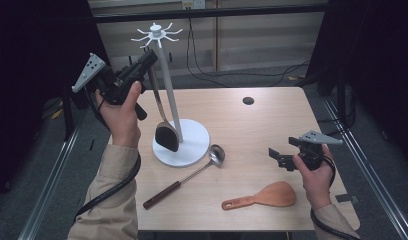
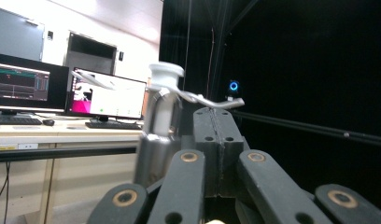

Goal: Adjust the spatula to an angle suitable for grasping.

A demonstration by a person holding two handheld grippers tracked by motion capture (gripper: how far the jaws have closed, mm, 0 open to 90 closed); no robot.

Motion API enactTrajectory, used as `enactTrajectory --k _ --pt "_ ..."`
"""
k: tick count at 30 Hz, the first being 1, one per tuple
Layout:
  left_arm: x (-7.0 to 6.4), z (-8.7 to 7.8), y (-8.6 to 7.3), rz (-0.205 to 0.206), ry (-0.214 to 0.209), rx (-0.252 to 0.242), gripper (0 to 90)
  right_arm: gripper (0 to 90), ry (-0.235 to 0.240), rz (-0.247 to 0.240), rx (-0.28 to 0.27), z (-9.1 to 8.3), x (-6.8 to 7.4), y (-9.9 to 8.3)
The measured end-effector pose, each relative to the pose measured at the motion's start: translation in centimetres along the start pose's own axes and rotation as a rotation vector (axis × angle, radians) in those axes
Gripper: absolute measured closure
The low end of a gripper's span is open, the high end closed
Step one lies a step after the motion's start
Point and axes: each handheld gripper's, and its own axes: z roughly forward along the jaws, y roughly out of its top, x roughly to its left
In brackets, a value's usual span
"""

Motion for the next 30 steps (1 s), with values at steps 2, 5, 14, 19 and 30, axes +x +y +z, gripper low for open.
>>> enactTrajectory --k 2,5,14,19,30 --pt "-0.2 -0.2 -0.6 -0.001 -0.011 0.008 89.9 7.7 0.001 -0.002 0.000 0.0 0.0 0.0" --pt "-0.3 -0.4 -1.2 -0.009 -0.023 0.012 89.7 7.7 0.000 -0.004 -0.001 0.1 0.0 0.0" --pt "-0.9 -0.9 -3.7 -0.020 -0.035 0.047 83.1 7.7 0.001 -0.007 0.000 0.0 0.0 0.0" --pt "-1.2 -1.4 -5.6 -0.030 -0.057 0.079 76.3 7.7 0.004 -0.002 -0.001 -0.1 0.0 0.1" --pt "-1.5 -2.5 -8.6 -0.040 -0.078 0.140 71.8 7.7 0.008 -0.002 0.004 0.0 0.1 0.1"
